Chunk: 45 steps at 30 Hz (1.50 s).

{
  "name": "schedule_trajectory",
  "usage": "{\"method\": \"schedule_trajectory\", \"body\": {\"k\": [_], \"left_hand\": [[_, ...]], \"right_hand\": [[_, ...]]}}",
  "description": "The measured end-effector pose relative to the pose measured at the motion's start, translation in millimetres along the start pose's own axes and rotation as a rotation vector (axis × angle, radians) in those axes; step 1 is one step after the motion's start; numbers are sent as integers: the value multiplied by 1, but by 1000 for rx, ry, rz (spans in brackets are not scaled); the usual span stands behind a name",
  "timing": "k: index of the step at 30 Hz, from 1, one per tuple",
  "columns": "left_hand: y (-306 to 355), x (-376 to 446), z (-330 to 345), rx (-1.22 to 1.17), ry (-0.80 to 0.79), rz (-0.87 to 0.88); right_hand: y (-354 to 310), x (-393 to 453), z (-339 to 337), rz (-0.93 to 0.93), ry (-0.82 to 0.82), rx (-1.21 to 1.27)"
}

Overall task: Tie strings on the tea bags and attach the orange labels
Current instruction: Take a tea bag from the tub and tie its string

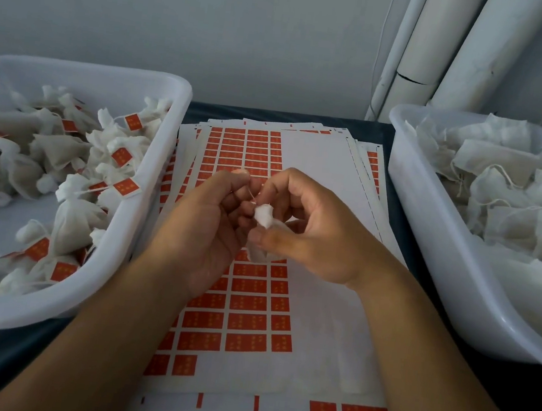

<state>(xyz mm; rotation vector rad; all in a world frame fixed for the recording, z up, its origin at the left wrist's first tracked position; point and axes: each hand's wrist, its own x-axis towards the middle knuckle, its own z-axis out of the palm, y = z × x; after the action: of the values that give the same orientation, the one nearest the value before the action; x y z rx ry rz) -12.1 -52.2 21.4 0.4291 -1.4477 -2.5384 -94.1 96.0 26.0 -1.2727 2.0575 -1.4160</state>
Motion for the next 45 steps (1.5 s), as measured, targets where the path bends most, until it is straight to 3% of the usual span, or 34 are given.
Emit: {"method": "schedule_trajectory", "body": {"k": [12,23,32,45], "left_hand": [[-3,0,0,-115,124,-7],[-2,1,0,-252,242,113],[0,-1,-1,-160,113,220],[0,-2,0,-165,151,311]], "right_hand": [[2,2,1,-40,152,-18],[2,4,0,-61,193,-50],[7,3,-1,18,152,-17],[2,1,-3,52,119,46]]}}
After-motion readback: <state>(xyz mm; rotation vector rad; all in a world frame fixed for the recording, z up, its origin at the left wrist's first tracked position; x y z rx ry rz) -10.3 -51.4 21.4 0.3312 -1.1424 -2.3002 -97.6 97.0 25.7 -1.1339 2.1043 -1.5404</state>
